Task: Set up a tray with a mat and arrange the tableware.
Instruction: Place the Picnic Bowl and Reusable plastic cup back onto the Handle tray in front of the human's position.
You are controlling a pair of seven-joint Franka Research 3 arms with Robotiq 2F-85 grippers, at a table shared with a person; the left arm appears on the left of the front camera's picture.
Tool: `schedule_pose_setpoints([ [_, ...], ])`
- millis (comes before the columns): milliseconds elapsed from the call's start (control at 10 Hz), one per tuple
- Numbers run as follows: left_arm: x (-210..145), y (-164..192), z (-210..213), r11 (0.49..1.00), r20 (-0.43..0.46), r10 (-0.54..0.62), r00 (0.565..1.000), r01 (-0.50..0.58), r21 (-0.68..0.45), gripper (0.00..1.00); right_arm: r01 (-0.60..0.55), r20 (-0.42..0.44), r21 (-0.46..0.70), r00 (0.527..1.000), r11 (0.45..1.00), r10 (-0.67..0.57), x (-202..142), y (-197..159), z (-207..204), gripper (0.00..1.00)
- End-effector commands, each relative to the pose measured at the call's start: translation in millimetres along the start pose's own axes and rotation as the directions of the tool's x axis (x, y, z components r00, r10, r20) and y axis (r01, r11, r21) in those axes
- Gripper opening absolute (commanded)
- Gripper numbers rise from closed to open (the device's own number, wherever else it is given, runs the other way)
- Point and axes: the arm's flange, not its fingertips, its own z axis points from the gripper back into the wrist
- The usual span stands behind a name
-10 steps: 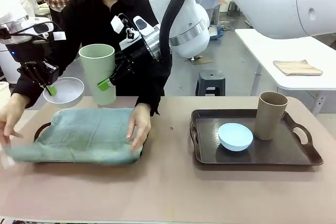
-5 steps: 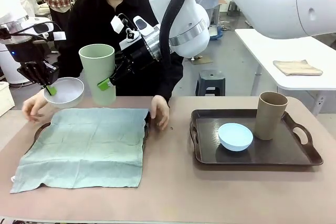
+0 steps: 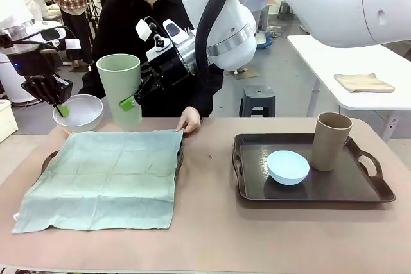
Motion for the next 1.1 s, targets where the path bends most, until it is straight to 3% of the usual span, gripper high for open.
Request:
schedule_pose_setpoints([
  [0, 0, 1, 2, 1.0, 0.008, -0.015, 1.0, 0.015, -0.007, 0.0, -0.004, 0.007, 0.007, 1.0, 1.0, 0.004, 1, 0, 1, 0.24],
  [800, 0, 1, 2, 1.0, 0.008, -0.015, 1.0, 0.015, -0.007, 0.0, -0.004, 0.007, 0.007, 1.0, 1.0, 0.004, 1, 0, 1, 0.24],
  [900, 0, 0, 0, 1.0, 0.0, 0.0, 1.0, 0.0, 0.0, 0.04, 0.0, 0.0, 0.0, 1.0, 1.0, 0.0, 0, 0, 0, 0.83],
  [1000, 6, 6, -15, 1.0, -0.018, -0.008, 1.0, 0.008, 0.017, 0.04, -0.042, -0.009, 0.025, 0.999, 0.999, 0.042, -13, -6, -2, 0.83],
])
